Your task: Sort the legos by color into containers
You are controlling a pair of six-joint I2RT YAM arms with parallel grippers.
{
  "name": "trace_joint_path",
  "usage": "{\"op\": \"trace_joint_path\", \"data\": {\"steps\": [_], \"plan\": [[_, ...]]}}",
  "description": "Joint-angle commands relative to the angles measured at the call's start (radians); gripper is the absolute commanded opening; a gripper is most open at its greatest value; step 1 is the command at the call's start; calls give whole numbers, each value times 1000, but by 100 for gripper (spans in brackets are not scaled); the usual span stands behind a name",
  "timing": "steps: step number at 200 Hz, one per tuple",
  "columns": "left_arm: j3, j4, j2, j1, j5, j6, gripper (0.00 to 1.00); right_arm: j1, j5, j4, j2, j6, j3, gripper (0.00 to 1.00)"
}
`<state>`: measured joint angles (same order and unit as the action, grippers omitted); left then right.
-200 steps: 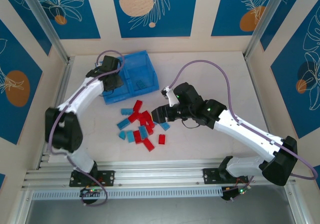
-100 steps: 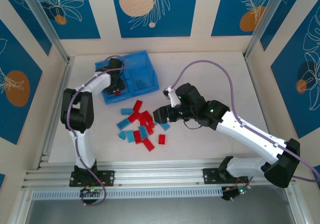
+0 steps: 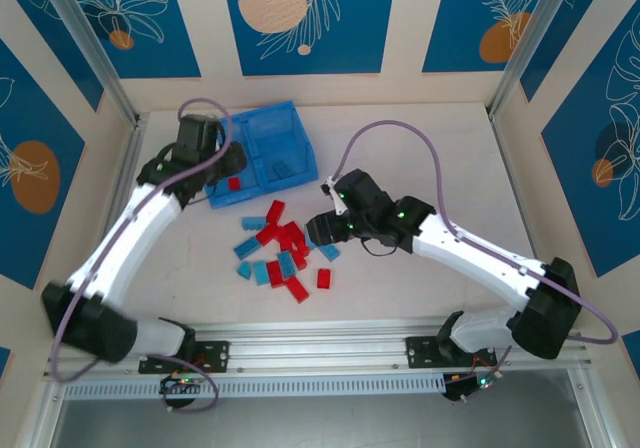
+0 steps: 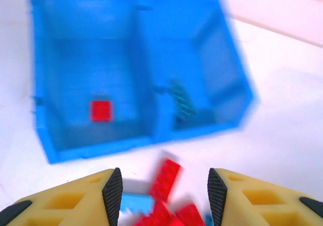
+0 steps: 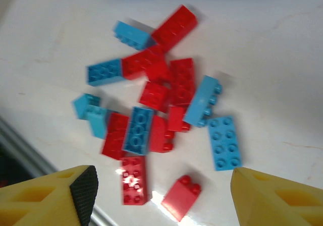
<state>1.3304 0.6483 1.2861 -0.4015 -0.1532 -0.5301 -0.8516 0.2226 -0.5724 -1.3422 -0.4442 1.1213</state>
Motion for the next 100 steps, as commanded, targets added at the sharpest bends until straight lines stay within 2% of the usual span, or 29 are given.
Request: {"op": "trace_joint_path", "data": {"steps": [1, 17, 43, 60, 74, 100], "plan": [[-101, 60, -146, -95, 71, 212, 50, -5, 88, -39, -84, 90, -2, 73], [-194, 73, -263, -122, 183, 304, 51, -4, 103, -28, -169, 120, 9, 73], [-349, 92, -438, -132, 321, 426, 61, -2, 144, -27, -317, 133, 53, 72], [-422, 101, -523, -131, 334, 453, 67, 0, 168, -23, -394, 126, 76, 71], [-465, 97, -571, -132, 323, 455, 76, 0, 174, -19, -447, 117, 93, 70], [-510, 78, -602, -132, 296, 447, 87, 2, 133, -7, -522, 115, 116, 59]]}}
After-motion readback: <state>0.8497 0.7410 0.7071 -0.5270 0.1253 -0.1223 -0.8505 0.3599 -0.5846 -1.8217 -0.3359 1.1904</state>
